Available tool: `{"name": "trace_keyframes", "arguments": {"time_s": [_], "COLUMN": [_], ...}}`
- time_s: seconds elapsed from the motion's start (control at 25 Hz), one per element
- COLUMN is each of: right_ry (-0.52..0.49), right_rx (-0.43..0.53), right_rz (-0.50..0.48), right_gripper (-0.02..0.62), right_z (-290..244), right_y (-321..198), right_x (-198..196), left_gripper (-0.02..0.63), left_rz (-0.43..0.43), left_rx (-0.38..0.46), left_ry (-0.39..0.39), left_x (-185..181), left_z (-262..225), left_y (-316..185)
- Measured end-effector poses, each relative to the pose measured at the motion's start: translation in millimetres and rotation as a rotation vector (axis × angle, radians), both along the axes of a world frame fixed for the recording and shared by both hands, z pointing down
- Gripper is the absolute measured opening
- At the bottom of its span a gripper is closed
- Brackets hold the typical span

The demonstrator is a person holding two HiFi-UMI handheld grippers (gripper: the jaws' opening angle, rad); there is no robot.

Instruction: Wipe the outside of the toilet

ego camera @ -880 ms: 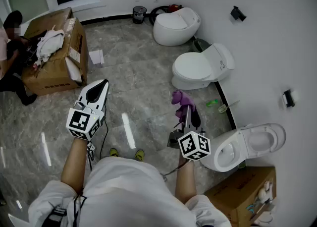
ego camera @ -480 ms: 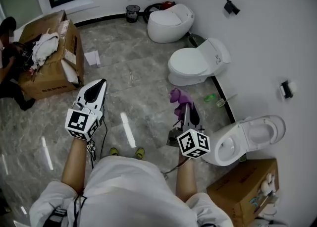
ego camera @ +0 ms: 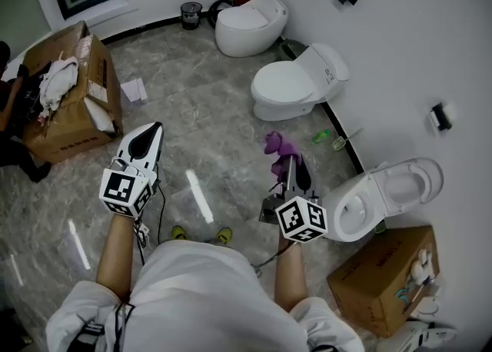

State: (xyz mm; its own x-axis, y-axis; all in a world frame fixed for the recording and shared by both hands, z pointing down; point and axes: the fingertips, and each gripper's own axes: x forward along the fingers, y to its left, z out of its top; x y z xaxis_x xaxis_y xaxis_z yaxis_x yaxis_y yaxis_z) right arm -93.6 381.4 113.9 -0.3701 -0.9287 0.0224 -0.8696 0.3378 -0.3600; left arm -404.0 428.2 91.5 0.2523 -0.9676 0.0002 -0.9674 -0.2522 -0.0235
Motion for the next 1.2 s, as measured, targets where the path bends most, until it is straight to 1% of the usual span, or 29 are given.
{"name": "trace_keyframes", "arguments": {"time_s": [0.12, 0.4, 0.6, 0.92, 1.08, 1.2], "right_ry": [0.005, -0.001, -0.005, -0.001, -0.004, -0.007], "right_rx": [-0.005, -0.024, -0.03, -0.036, -0.045, -0.05], "right_rz": [0.024, 0.056, 0.057, 0.048, 0.061, 0.069], "right_gripper": [0.055, 0.055, 0.055, 0.055, 0.055, 0.055], "right_z": [0.4, 3.8, 5.1, 14.6, 20.7, 24.1], "right_y": [0.2, -8.7, -21.3, -37.4, -49.1, -60.0], "right_x": [19.1, 80.6, 115.3, 152.7, 169.8, 176.9], "left_gripper": [0.012, 0.012, 0.012, 0.012, 0.012, 0.012], "left_rz": [0.034, 0.105, 0.099, 0.11, 0.117, 0.115], "left_rx": [-0.013, -0.013, -0.022, -0.026, -0.032, -0.038], "left_ry": [-0.004, -0.017, -0.002, -0.018, -0.028, -0.029], "left_x": [20.4, 89.7, 120.2, 165.6, 179.7, 183.8], "left_z": [2.5, -3.1, -2.9, 5.7, 8.6, 11.0], "left_y": [-9.7, -35.1, -49.9, -64.4, -76.7, -89.6]}}
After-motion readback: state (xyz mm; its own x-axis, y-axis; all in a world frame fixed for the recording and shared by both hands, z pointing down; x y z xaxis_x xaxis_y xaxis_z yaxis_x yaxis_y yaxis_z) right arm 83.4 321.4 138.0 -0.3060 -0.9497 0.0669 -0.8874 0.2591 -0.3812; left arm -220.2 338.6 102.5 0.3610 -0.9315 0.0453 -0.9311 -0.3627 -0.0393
